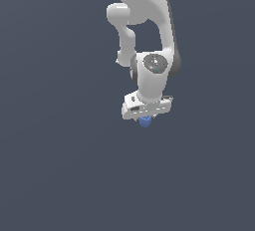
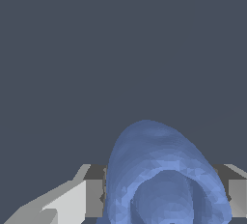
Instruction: Pick up the object and move it to a goal position.
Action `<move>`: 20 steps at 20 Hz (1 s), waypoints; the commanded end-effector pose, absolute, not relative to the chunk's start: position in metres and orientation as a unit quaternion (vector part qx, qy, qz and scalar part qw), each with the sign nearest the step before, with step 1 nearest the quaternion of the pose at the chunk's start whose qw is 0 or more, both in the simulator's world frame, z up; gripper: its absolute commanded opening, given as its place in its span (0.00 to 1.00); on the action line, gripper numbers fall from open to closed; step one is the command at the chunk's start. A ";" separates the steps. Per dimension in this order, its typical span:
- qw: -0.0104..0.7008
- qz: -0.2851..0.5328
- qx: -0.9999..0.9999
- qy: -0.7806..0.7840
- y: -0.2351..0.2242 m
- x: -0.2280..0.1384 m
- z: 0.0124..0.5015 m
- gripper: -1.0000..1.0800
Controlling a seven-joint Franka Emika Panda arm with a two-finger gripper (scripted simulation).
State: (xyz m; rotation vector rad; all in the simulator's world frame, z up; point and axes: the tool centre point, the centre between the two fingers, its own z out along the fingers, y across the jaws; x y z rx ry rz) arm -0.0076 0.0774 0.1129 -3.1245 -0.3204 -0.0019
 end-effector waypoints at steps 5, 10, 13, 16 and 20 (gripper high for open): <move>0.000 0.000 -0.995 -0.102 0.078 0.031 0.145 0.00; 0.000 0.000 -0.995 -0.102 0.078 0.053 0.162 0.00; 0.000 0.000 -0.995 -0.102 0.079 0.062 0.169 0.00; 0.000 0.000 -0.995 -0.102 0.079 0.069 0.174 0.00; 0.000 0.000 -0.995 -0.102 0.079 0.074 0.177 0.00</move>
